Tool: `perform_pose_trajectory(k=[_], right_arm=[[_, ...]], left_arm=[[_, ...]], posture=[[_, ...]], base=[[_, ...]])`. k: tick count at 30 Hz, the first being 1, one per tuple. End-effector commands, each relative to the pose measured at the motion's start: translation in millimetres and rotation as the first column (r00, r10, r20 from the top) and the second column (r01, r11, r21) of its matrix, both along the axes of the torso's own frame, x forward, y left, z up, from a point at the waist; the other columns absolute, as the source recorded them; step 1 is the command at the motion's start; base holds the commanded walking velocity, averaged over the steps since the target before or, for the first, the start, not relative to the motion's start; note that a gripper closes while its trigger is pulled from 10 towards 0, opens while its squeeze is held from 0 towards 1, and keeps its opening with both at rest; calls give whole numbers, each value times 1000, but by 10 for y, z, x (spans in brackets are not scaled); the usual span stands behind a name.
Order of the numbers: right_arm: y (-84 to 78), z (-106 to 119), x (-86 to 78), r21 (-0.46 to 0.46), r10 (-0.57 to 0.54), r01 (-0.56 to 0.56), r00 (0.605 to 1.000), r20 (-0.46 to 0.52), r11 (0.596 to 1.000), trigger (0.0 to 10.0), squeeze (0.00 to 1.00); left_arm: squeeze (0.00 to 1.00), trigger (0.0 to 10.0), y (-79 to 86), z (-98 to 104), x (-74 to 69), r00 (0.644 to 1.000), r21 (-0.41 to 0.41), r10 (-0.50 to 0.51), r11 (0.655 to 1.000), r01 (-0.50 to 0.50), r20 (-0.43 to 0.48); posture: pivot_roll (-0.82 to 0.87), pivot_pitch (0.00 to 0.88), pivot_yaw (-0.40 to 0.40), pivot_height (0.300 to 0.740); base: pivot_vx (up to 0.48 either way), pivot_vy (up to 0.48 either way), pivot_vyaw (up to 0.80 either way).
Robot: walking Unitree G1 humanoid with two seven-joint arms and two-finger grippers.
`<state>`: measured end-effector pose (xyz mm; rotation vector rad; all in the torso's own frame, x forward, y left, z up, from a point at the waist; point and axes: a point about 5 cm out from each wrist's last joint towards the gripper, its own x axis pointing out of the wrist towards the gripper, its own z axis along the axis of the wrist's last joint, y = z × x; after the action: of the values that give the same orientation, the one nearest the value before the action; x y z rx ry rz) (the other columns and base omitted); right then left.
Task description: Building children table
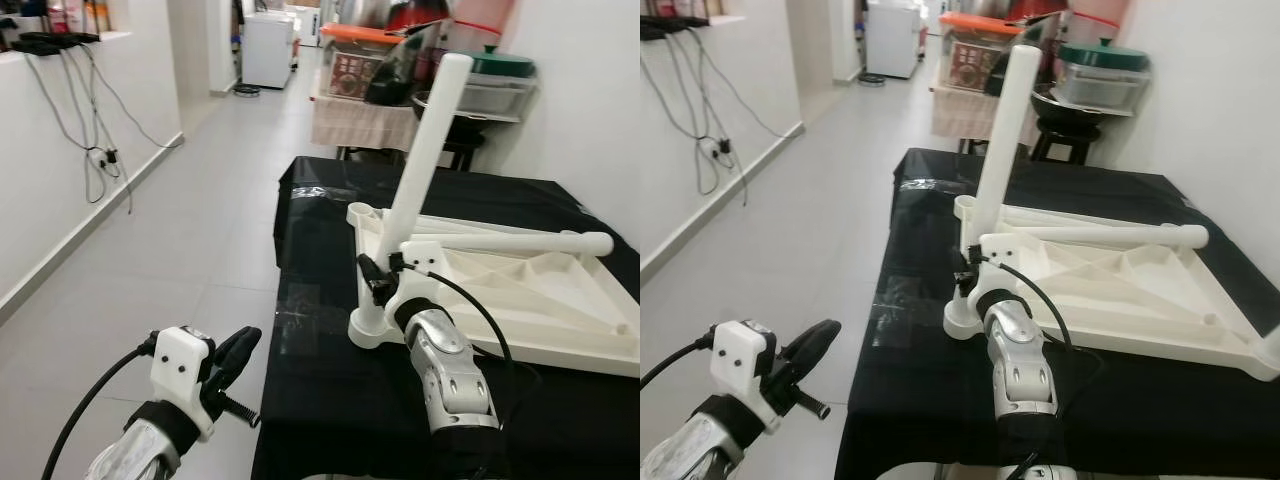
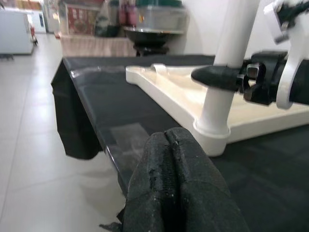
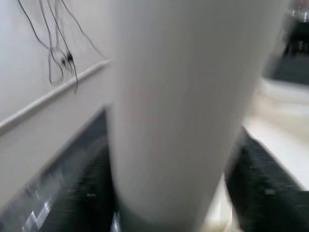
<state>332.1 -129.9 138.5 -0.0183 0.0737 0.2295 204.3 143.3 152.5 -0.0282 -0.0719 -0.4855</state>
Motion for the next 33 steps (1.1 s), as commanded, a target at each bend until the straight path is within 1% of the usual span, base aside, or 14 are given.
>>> perform_pose_trajectory(k=[1, 4, 6, 8, 12, 16, 20, 21, 22, 23, 25, 27, 30, 33], right_arm=[[13, -29, -55, 18, -11, 11, 999, -35, 1000, 10000, 1000], [26, 17, -168, 45, -11, 12, 999, -30, 999, 10000, 1000], [3, 59, -297, 80, 17, -16, 1000, -12, 997, 10000, 1000], [-8, 69, -336, 92, 30, -30, 1000, -7, 995, 10000, 1000], [-40, 63, -384, 100, 43, -42, 999, -1, 994, 10000, 1000], [-191, 20, -496, 93, 44, -45, 999, 23, 995, 10000, 1000], [-191, 20, -496, 93, 44, -45, 999, 23, 995, 10000, 1000], [-264, 1, -518, 80, 18, -20, 1000, 22, 997, 10000, 945], [-331, -13, -539, 70, -18, 17, 1000, 15, 997, 10000, 0], [-369, -21, -552, 64, -42, 42, 999, 8, 997, 10000, 0], [-390, -21, -563, 59, -61, 61, 998, -1, 996, 10000, 0], [-412, -22, -582, 43, -77, 77, 997, -17, 996, 10000, 0], [-438, -33, -600, 37, -86, 87, 996, -31, 996, 10000, 0], [-447, -39, -614, 44, -79, 80, 996, -32, 996, 10000, 0]], left_arm=[[0, 10000, -7, -40, 6, 1000, 3, 8, 1000, -8, -25], [0, 10000, 22, -32, 7, 997, -9, 31, 999, -32, -69], [0, 10000, 92, 3, 26, 992, 5, 75, 997, -75, -103], [0, 10000, 122, 21, 39, 990, 9, 93, 996, -93, -110], [0, 10000, 158, 69, 59, 989, 9, 109, 994, -108, -103], [0, 10000, 243, 249, 112, 991, 16, 133, 991, -133, -31], [0, 10000, 243, 249, 112, 991, 16, 133, 991, -133, -31], [0, 10000, 255, 295, 120, 990, -3, 143, 990, -143, -8], [0, 10000, 267, 297, 138, 984, -63, 181, 982, -181, -2], [0, 10000, 273, 291, 150, 978, -107, 208, 973, -207, -3], [0, 10000, 278, 235, 172, 970, -116, 243, 963, -244, -22], [0, 10000, 271, 152, 221, 958, -84, 287, 954, -288, -31], [0, 10000, 226, 95, 233, 966, -33, 256, 966, -257, -29], [0, 10000, 216, 87, 237, 970, -39, 241, 970, -241, -22]], posture=[[21, 0, -114, 740], [14, 0, -110, 740], [-1, 0, -97, 740], [-4, 0, -96, 740], [-10, 0, -87, 740], [-27, 0, -68, 740], [-27, 0, -68, 740], [-32, 0, -63, 740], [-37, 0, -61, 740], [-37, 0, -61, 740], [-45, 0, -62, 740], [-46, 0, -65, 740], [-46, 0, -68, 740], [-47, 0, -66, 740]], base=[[0, 0, 0], [0, 0, 0], [0, 0, 0], [0, 0, 0], [0, 0, 0], [0, 0, 0], [0, 0, 0], [0, 0, 0], [0, 0, 0], [0, 0, 0], [0, 0, 0], [0, 0, 0], [0, 0, 0], [0, 0, 0]])
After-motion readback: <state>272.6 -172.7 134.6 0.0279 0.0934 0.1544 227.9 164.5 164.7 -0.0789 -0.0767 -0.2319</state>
